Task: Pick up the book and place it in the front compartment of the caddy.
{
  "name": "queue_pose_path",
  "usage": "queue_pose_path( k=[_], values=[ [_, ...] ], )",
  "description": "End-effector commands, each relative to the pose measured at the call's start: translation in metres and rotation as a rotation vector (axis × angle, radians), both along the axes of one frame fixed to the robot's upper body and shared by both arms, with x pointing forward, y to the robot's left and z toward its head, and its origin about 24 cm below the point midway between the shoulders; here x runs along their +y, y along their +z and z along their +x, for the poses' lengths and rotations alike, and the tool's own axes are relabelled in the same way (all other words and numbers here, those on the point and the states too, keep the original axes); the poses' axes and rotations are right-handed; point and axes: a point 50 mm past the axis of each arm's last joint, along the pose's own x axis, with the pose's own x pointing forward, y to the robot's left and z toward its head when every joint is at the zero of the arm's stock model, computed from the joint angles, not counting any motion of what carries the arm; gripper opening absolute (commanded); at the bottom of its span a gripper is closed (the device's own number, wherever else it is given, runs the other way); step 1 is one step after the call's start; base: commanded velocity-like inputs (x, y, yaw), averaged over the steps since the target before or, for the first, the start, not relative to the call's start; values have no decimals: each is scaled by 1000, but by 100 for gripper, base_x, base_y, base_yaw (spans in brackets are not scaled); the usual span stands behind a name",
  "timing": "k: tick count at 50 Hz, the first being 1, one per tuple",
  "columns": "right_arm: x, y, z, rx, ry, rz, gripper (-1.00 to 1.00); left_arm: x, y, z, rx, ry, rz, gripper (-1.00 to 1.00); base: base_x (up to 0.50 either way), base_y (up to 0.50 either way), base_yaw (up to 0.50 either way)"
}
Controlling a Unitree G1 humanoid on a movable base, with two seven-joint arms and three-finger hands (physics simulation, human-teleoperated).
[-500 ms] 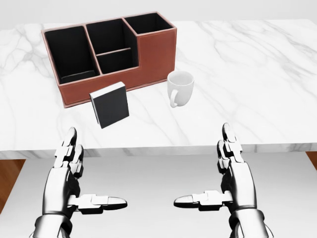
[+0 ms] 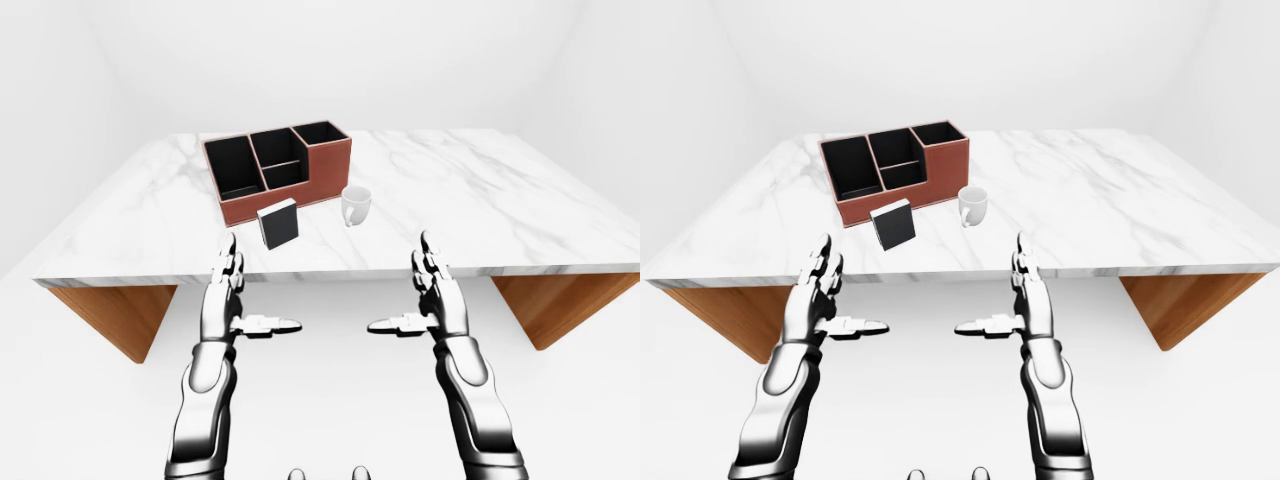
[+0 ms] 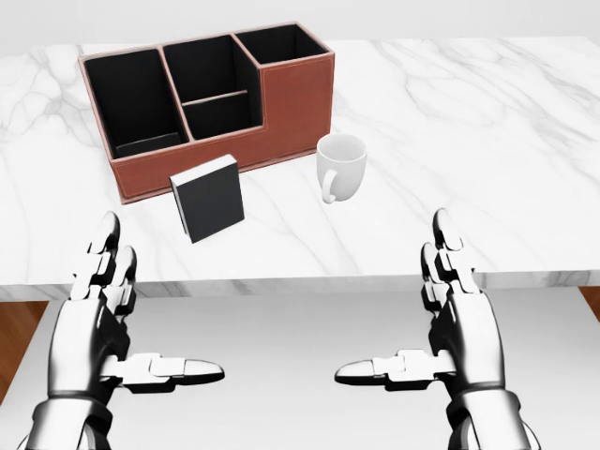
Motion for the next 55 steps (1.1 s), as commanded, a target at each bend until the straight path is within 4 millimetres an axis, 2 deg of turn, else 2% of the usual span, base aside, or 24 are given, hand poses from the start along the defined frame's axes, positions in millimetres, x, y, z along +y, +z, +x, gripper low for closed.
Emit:
queue_pose_path(
  k=[1,10,16,28,45,47,55],
  values=[
    [0,24,-6,-104,2,-3,100,3,26,-6,-112,-4,21,99,0,0,0],
    [0,44,-11,-189,7,-10,100,5,46,-11,-197,-5,35,99,0,0,0],
    [-1,55,-18,-244,31,23,100,5,50,-12,-215,-6,36,100,0,0,0],
    [-3,75,-24,-335,22,31,100,7,58,-14,-251,-4,44,99,0,49,0],
    [-2,78,-26,-346,24,31,100,13,70,-15,-303,7,51,99,0,50,0],
    [-1,76,-25,-335,22,-9,100,14,70,-15,-302,9,51,100,0,48,0],
    [-1,80,-25,-359,13,7,100,17,73,-13,-313,19,54,100,0,2,0]
  ],
)
